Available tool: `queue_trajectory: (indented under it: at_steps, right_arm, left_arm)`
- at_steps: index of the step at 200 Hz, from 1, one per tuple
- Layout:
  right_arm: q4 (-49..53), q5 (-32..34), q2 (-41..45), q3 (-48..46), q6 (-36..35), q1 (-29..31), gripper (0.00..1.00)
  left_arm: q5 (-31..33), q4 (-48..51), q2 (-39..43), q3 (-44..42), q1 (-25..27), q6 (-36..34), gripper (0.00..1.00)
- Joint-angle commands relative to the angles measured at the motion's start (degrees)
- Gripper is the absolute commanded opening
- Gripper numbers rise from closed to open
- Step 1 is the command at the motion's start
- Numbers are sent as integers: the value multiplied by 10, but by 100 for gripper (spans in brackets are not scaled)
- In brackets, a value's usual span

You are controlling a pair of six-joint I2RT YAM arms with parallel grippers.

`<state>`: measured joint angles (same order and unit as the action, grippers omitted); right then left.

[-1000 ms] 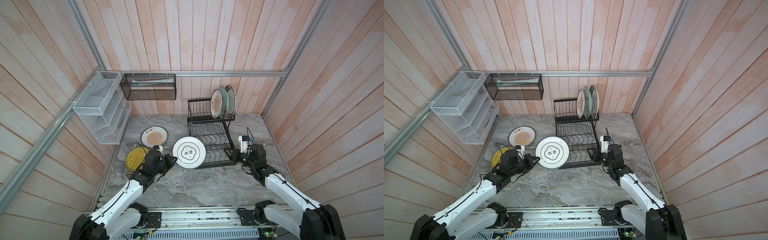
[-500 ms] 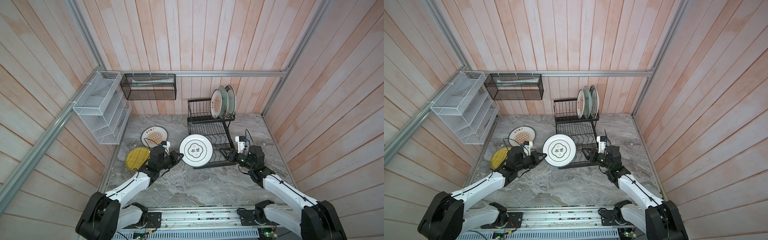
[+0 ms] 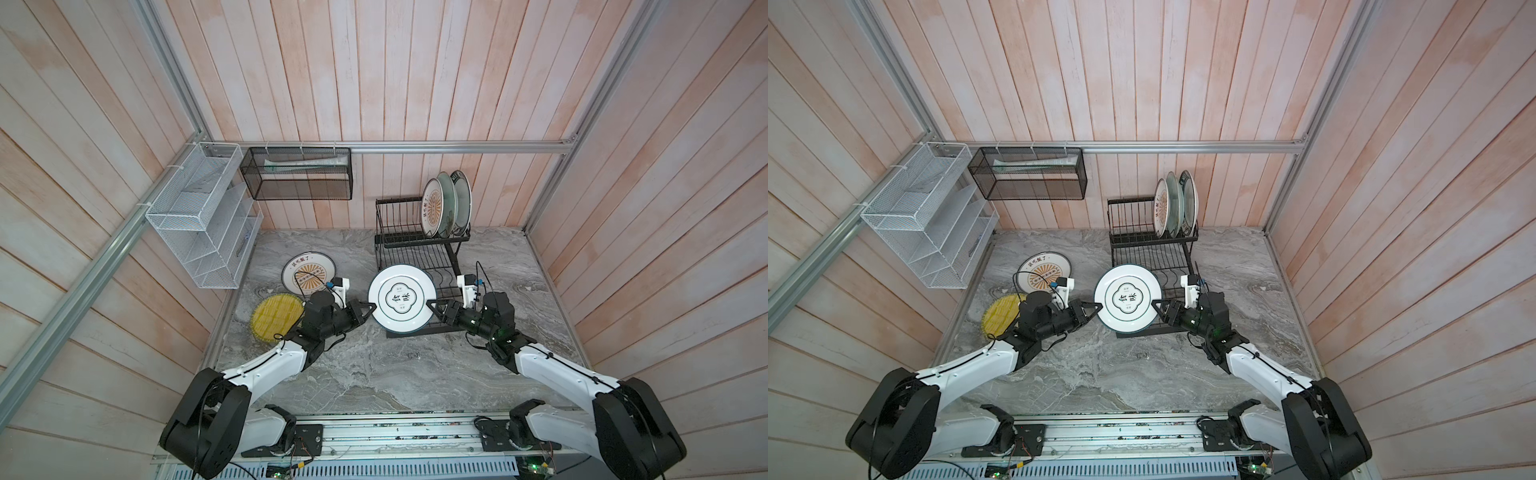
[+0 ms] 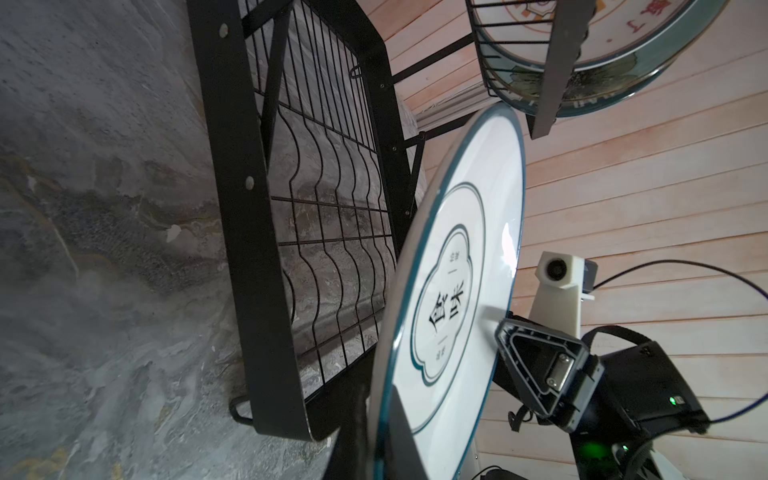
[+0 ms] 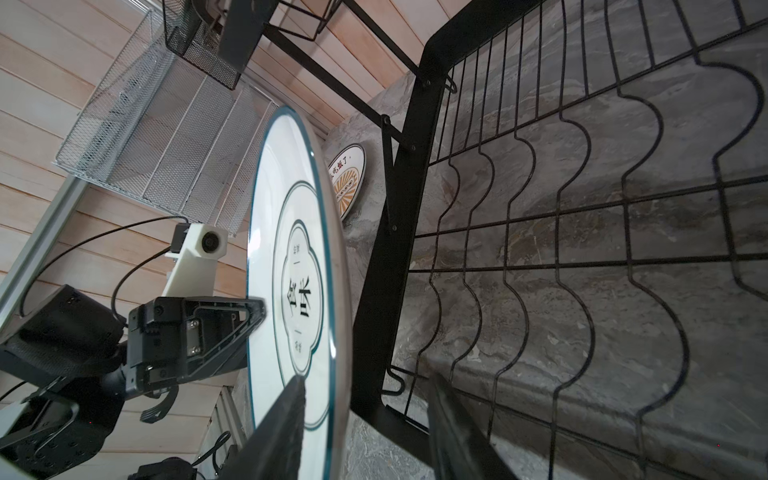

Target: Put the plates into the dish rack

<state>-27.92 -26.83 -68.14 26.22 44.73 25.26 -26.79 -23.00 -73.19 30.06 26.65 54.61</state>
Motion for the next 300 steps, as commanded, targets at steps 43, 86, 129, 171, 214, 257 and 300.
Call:
queue_trajectory:
  at_steps: [43,86,129,171,214,257,300]
  right_arm:
    - [-33,9,-17,25,16,16,33]
    - [-31,8,-14,29,21,20,25]
    - [-27,9,-19,38,22,22,18]
    - [-26,9,-24,41,24,23,3]
    - [-24,13,-23,41,24,24,0]
    - [-15,29,-9,38,21,24,0]
    - [12,64,23,34,9,22,0]
  left_arm:
    - [15,-47,4,13,9,-27,0]
    - [28,-47,1,10,13,-33,0]
    - [35,-41,0,12,18,-41,0]
    - [41,-31,2,14,22,-52,0]
    - [50,-18,5,16,23,-54,0]
    - [52,0,3,26,23,-57,7]
    - [55,15,1,33,23,-59,35]
